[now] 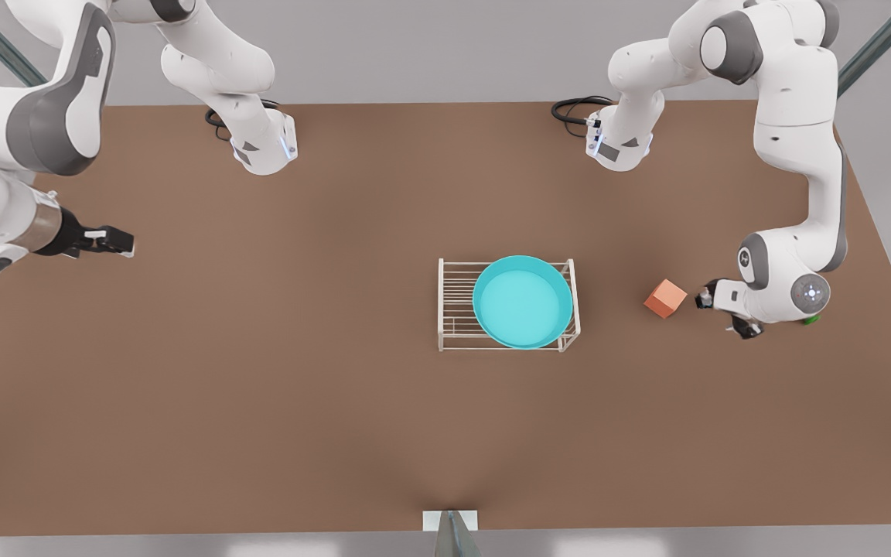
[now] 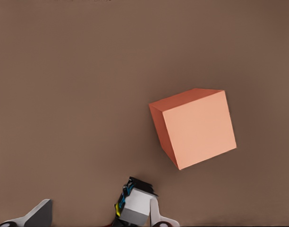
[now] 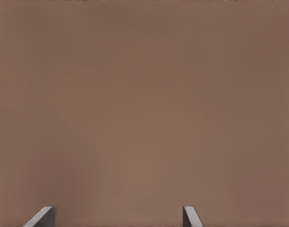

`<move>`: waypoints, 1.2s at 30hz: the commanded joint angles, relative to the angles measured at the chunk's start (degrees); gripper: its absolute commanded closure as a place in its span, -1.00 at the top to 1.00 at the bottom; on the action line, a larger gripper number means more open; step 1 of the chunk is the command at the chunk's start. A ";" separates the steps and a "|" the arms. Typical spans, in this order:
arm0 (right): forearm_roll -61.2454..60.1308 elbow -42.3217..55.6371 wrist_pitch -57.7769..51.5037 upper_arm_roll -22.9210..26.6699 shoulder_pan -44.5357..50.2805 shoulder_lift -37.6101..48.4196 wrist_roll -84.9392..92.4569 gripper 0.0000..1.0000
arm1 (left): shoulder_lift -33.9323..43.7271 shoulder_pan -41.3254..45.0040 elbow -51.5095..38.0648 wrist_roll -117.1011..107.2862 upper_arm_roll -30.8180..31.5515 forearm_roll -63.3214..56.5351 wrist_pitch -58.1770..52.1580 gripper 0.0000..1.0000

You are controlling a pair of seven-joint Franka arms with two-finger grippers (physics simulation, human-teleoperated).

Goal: Place the plate on the shelf with right arm and place the red button switch in the plate with left arm

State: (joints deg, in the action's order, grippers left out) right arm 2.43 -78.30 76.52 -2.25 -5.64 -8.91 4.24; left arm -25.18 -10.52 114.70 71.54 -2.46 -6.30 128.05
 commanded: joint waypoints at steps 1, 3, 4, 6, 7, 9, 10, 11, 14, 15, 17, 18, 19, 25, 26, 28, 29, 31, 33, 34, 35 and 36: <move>-0.32 0.25 -0.06 -0.03 -0.25 0.03 -1.16 1.00 | -0.05 -0.03 0.00 45.35 0.00 -0.38 3.96 1.00; -0.06 0.34 -0.06 -0.03 -0.16 -0.32 -1.16 1.00 | -1.46 -1.17 0.17 45.35 -0.09 -2.04 5.28 1.00; -0.23 0.43 -0.06 -0.03 -0.16 -0.32 -1.16 1.00 | -1.37 -1.26 1.23 45.26 -0.27 -2.14 5.10 1.00; -0.32 0.60 -0.06 -0.03 -0.16 -0.32 -1.16 1.00 | -1.54 -1.26 2.90 43.59 -1.76 -2.05 5.46 1.00; -0.32 0.60 -0.06 -0.03 -0.16 -0.32 -1.16 1.00 | -1.54 -1.26 2.90 43.24 -2.20 -2.05 5.63 1.00; -0.32 0.60 -0.06 -0.03 -0.16 -0.32 -1.16 1.00 | -0.93 -1.09 4.13 34.90 -2.20 -1.61 5.63 1.00; -0.32 0.60 -0.06 -0.03 -0.17 -0.32 -1.07 1.00 | -0.49 -0.65 4.30 33.75 -2.20 -1.52 5.72 1.00; -0.32 0.60 -0.06 -0.03 -0.16 -0.41 -1.07 1.00 | -0.22 -0.38 4.30 32.70 -2.20 -1.26 5.98 1.00; -0.32 0.60 -0.06 -0.03 -0.16 -0.76 -1.16 1.00 | -0.14 0.41 5.80 32.34 -2.11 -0.73 7.13 1.00; -0.23 0.60 -0.06 -0.03 -0.16 -1.02 -1.16 1.00 | -0.05 0.32 6.94 32.34 -2.11 -0.55 7.04 1.00; -0.15 0.60 -0.06 -0.03 -0.16 -1.11 -1.16 1.00 | 0.57 0.23 7.82 32.43 -2.11 -0.55 6.95 1.00; -0.15 0.60 -0.06 -0.03 -0.16 -1.11 -1.16 1.00 | 0.57 0.23 7.82 32.43 -2.11 -0.47 7.13 1.00; -0.15 0.60 -0.06 -0.03 -0.16 -1.11 -1.16 1.00 | 0.48 0.23 7.73 32.43 -2.20 -0.55 7.30 1.00; -0.59 1.83 -0.32 -0.03 -0.60 -1.73 -1.16 1.00 | -0.66 -0.12 8.70 32.34 -2.20 -0.47 10.02 1.00; -0.50 1.92 -0.50 0.06 -0.69 -1.64 -1.16 1.00 | -0.93 -0.21 8.70 32.34 -2.20 -0.47 10.73 1.00; 0.21 1.83 -1.02 -0.03 -0.60 -1.73 -1.16 1.00 | -0.93 -0.12 8.70 31.64 -2.20 -0.47 10.73 0.29; -0.15 1.83 -1.02 -0.03 -0.60 -1.82 -1.07 1.00 | -0.93 -0.12 8.70 30.32 -2.20 -0.47 10.73 0.01; -0.15 1.83 -1.02 -0.03 -0.52 -1.90 -1.07 1.00 | -0.93 -0.12 8.70 30.32 -2.20 -0.47 10.82 -0.03; -0.15 1.66 -1.02 -0.12 -0.52 -1.99 -1.16 1.00 | -1.02 -0.21 8.70 30.23 -2.20 -0.47 10.82 -0.03; -0.23 1.66 -1.02 -0.12 -0.52 -1.99 -1.08 1.00 | -1.02 -0.21 8.70 30.32 -2.20 -0.47 10.82 -0.02; -0.23 1.66 -1.02 -0.12 -0.52 -1.99 -1.16 1.00 | -1.10 -0.30 8.61 30.23 -2.20 -0.47 10.90 -0.02; -0.15 1.66 -1.02 -0.12 -0.52 -1.99 -1.16 1.00 | -1.19 -0.30 8.61 30.23 -2.20 -0.47 10.82 -0.02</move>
State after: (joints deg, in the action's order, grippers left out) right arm 2.30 -76.64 75.68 -2.37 -6.15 -10.96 3.28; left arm -26.41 -10.78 123.35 99.62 -4.65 -6.73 138.71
